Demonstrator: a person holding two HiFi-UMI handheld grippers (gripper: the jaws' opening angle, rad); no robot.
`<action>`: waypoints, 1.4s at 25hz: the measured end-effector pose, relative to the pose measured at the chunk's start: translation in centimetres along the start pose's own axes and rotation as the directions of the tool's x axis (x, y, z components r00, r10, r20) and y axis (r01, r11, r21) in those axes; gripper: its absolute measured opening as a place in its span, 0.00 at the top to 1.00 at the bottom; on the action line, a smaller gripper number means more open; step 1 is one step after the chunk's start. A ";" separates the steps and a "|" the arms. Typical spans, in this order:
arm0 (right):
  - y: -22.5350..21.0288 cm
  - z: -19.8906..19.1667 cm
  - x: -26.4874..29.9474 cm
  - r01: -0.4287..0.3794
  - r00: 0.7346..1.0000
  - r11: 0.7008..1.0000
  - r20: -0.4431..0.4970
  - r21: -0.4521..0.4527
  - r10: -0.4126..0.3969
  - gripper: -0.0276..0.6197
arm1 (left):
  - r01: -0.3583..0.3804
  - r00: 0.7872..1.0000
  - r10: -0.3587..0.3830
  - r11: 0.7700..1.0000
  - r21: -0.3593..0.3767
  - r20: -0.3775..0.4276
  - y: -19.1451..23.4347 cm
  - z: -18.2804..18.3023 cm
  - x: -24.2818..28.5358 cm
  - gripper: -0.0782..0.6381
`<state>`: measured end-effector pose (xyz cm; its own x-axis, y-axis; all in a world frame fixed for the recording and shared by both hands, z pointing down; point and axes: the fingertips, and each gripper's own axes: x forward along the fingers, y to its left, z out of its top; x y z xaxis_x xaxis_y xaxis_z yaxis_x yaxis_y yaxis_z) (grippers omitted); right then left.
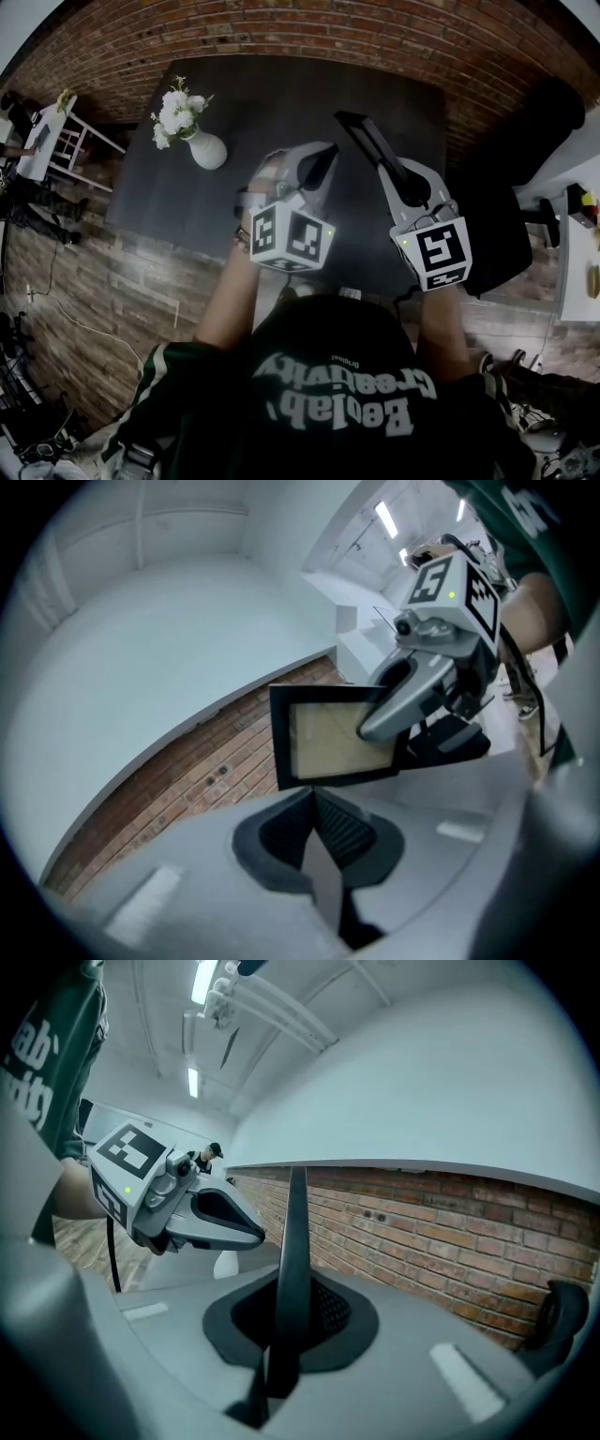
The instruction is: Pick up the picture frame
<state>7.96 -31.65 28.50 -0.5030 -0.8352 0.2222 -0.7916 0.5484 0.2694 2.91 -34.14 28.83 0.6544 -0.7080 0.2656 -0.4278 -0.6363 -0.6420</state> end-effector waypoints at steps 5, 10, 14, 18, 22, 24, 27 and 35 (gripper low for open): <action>0.0 0.5 -0.2 0.005 0.999 1.000 0.037 -0.006 -0.005 0.93 | -0.003 1.000 0.003 1.000 -0.004 0.016 -0.1 0.3 0.0 0.89; 0.1 1.1 -0.5 -0.013 0.997 1.000 0.075 0.004 0.013 0.93 | -0.004 1.000 0.004 1.000 -0.011 0.019 0.0 0.2 0.0 0.89; 0.3 1.5 -0.6 -0.057 0.992 0.996 0.119 0.073 0.048 0.93 | -0.004 1.000 0.005 1.000 -0.011 0.018 0.1 0.0 0.1 0.89; 0.1 1.5 -0.7 -0.139 0.979 0.962 0.177 0.236 0.098 0.93 | -0.001 1.000 0.001 1.000 -0.010 0.019 0.1 -0.1 0.2 0.89; -0.2 1.6 -0.7 -0.197 0.967 0.914 0.224 0.354 0.122 0.93 | -0.002 1.000 0.002 1.000 -0.009 0.021 0.2 0.0 0.2 0.89; -0.4 1.5 -0.6 -0.221 0.962 0.886 0.239 0.407 0.130 0.93 | -0.004 1.000 0.004 1.000 -0.009 0.020 0.2 0.0 0.2 0.89; -0.6 1.0 -0.5 -0.248 0.957 0.837 0.258 0.488 0.134 0.93 | -0.005 1.000 0.005 1.000 -0.007 0.018 0.2 -0.1 0.2 0.89; -1.1 -0.1 -0.3 -0.277 0.952 0.712 0.285 0.645 0.113 0.93 | -0.001 1.000 0.001 1.000 -0.006 0.012 -0.1 -0.2 0.0 0.89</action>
<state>8.99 -31.97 28.28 -0.6668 -0.7448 -0.0251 -0.6477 0.5959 -0.4747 2.78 -34.11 29.07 0.6609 -0.7053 0.2564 -0.4321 -0.6370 -0.6384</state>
